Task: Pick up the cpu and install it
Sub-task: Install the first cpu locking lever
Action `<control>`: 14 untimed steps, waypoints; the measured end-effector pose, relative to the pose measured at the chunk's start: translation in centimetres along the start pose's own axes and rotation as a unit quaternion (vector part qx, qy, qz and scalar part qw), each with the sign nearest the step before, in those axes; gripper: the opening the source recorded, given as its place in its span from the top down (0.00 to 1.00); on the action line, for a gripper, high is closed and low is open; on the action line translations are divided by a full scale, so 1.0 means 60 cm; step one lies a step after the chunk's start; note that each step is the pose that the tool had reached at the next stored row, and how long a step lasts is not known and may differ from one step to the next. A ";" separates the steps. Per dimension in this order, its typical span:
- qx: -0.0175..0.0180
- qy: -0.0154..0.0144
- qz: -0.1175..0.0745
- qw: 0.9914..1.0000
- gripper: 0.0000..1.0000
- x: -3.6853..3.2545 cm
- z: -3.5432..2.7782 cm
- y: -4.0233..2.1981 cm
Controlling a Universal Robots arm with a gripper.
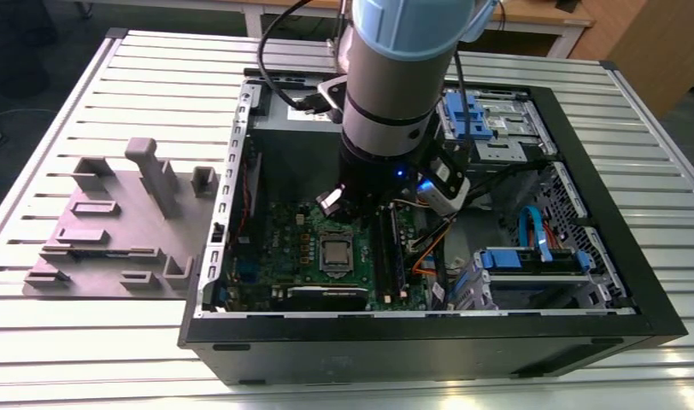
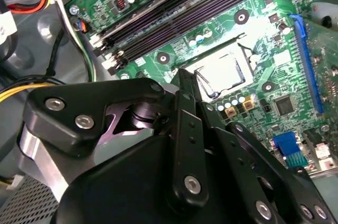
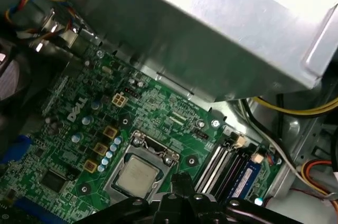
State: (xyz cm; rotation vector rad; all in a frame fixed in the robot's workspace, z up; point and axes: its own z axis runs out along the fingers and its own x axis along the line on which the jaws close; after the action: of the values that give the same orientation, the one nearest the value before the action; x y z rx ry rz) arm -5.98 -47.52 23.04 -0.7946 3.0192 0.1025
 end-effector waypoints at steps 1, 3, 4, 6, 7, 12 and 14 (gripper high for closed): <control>0.001 0.001 0.000 1.000 0.90 0.001 0.001 -0.001; 0.003 0.002 0.000 1.000 0.90 0.002 0.004 -0.003; 0.004 0.002 0.000 1.000 0.90 0.002 0.006 -0.003; 0.005 0.003 0.001 1.000 0.90 0.002 0.008 -0.004; 0.005 0.003 0.001 1.000 0.90 0.002 0.009 -0.004; 0.005 0.003 0.001 1.000 0.90 0.004 0.012 -0.003; 0.006 0.003 0.001 1.000 0.90 0.005 0.013 -0.003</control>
State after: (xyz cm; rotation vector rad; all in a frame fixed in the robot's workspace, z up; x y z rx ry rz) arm -6.16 -47.76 22.26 -0.7933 3.0235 0.0833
